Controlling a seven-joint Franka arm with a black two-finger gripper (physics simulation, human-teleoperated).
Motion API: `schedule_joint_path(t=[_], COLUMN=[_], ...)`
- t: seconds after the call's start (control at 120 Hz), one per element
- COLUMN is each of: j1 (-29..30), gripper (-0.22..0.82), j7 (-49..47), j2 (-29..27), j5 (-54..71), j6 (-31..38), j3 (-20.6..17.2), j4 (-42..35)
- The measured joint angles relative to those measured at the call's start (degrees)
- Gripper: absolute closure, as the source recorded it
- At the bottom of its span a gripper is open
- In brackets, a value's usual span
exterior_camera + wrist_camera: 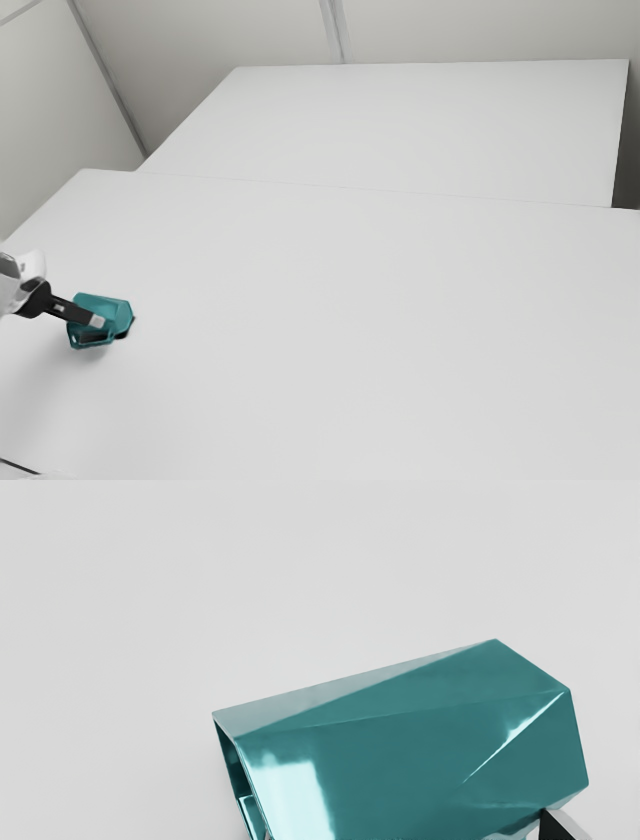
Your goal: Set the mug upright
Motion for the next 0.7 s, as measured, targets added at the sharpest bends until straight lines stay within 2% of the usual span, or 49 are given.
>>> schedule_joint_path(t=[0.167, 0.517, 0.7], j1=[0.34, 1.14, 1.13], gripper=[0.2, 0.63, 0.73], j7=[1.15, 2.71, 3.22], j2=[-0.32, -2.1, -3.02], j5=[-1.51, -1.53, -0.65], j6=[0.16, 0.38, 0.68], j3=[-0.36, -1.58, -2.21], j4=[-0.17, 0.25, 0.35])
